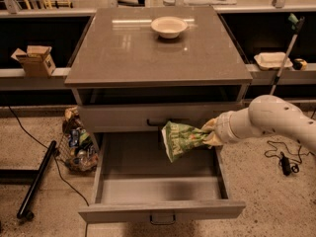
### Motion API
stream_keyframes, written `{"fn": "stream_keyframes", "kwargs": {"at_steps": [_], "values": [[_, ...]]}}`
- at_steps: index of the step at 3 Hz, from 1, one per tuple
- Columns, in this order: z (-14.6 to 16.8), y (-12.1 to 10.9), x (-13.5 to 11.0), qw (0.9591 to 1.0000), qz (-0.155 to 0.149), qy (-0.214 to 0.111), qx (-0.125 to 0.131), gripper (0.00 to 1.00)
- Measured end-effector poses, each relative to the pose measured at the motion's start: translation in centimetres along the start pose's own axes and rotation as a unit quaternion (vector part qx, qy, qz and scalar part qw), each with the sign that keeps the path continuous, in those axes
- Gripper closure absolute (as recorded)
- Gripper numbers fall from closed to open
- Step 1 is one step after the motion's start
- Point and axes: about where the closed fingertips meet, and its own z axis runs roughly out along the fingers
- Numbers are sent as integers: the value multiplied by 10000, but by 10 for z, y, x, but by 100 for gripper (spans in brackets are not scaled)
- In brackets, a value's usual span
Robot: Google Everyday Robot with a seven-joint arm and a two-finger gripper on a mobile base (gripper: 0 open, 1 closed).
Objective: Pick green jalapeno chip bag from middle drawer and place on counter
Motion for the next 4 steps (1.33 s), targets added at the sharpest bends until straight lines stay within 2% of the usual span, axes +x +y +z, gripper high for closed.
{"fn": "stream_keyframes", "kwargs": {"at_steps": [1, 2, 3, 4], "values": [[-37, -20, -4, 9996, -96, -117, 234, 100], [-110, -59, -22, 9960, -427, -197, 765, 100], [-174, -103, -45, 9884, -774, -185, 1295, 100], [-174, -103, -45, 9884, -774, -185, 1295, 100]]}}
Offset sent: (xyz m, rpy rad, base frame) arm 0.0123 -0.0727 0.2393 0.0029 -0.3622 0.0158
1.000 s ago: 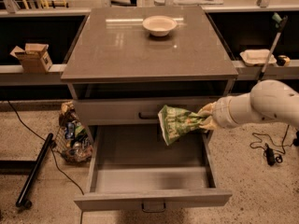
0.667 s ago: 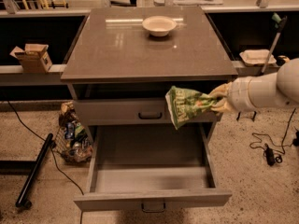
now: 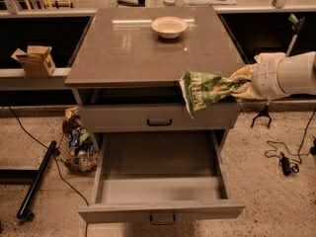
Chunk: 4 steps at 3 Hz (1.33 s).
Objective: Pick green jalapeno chip bag from middle drawer and place on counter
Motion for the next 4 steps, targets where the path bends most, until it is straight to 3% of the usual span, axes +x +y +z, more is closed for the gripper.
{"fn": "stream_keyframes", "kwargs": {"at_steps": [1, 2, 4], "values": [[2, -10, -6, 9995, 201, -234, 106, 100], [11, -43, -38, 9968, 175, -755, 185, 100], [50, -125, -106, 9893, 392, -1360, 350, 100]]}}
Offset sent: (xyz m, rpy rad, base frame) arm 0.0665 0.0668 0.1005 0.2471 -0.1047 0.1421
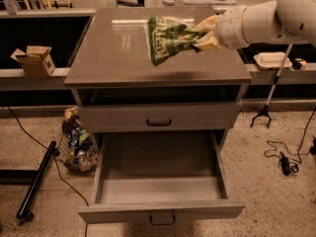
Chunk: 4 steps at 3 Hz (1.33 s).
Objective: Pick green jalapeno chip bag from middle drawer and place on counter
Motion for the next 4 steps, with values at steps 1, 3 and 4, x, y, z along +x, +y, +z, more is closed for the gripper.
{"fn": "stream_keyframes", "kwargs": {"at_steps": [1, 3, 4], "values": [[1, 0, 0, 10000, 21, 7, 0, 100], [60, -25, 33, 9925, 1119, 495, 79, 100], [86, -30, 55, 9798, 1823, 823, 37, 100]]}}
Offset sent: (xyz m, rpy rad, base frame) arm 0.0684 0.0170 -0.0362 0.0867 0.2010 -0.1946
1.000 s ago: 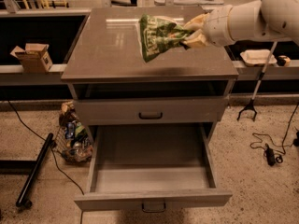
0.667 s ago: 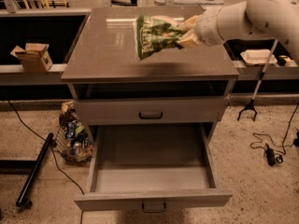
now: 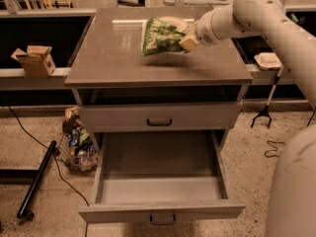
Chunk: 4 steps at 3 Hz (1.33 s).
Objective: Pick green jalapeno chip bag from middle drawer and place on counter
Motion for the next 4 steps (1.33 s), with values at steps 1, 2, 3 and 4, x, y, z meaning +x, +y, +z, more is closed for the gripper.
{"fn": "stream_keyframes", "kwargs": {"at_steps": [1, 2, 3, 4], "values": [[16, -14, 21, 9975, 622, 339, 81, 82], [19, -23, 39, 9928, 979, 665, 172, 59], [14, -29, 51, 9888, 1170, 875, 287, 36], [1, -34, 59, 9855, 1270, 1025, 455, 13]]}}
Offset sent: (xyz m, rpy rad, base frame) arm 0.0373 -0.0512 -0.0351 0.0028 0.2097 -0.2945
